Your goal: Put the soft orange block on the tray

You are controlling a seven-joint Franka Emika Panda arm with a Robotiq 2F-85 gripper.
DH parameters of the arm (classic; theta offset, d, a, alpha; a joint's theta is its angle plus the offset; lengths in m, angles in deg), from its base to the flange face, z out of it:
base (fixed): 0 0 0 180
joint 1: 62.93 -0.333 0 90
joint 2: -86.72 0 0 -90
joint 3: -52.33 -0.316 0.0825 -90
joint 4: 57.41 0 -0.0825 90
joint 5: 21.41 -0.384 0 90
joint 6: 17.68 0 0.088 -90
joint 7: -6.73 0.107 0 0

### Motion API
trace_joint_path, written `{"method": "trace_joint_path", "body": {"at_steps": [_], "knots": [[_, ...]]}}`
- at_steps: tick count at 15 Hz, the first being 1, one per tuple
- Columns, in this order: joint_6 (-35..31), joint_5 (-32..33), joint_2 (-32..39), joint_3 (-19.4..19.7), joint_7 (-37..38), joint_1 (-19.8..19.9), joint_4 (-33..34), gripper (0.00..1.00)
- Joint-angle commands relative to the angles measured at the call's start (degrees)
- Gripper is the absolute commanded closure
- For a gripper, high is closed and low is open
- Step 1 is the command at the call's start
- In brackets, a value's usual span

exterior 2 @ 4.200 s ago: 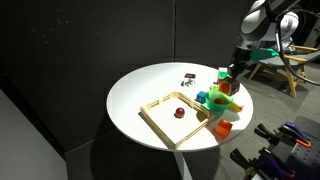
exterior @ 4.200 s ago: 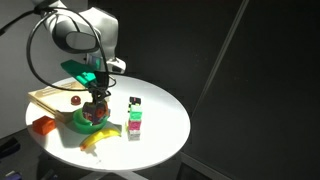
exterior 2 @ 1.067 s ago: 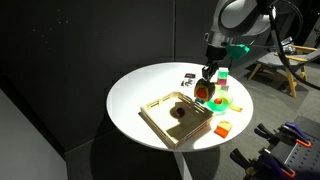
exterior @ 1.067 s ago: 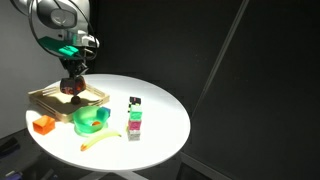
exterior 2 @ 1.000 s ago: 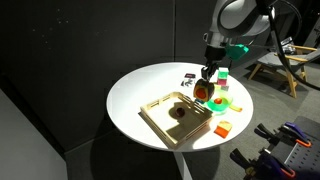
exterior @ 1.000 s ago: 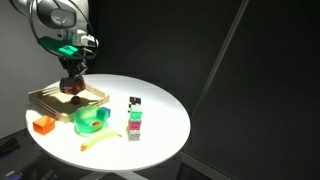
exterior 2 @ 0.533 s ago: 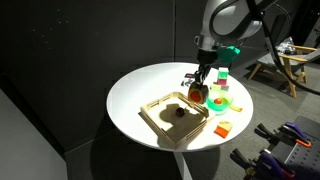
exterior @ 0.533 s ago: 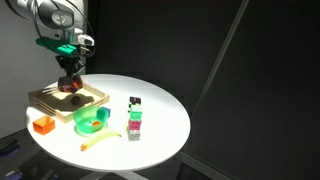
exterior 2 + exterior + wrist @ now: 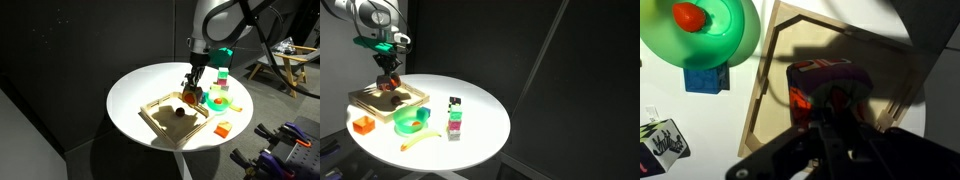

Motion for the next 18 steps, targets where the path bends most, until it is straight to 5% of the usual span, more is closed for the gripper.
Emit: {"method": "trace_joint_path", "body": {"at_steps": [1,18], "knots": [[0.22,0.74,1.73,-0.5,3.92,-0.58,2.4,0.95],[-6.67,-8.1,7.68,-3.45,2.81,-0.1,2.18,0.95]]}}
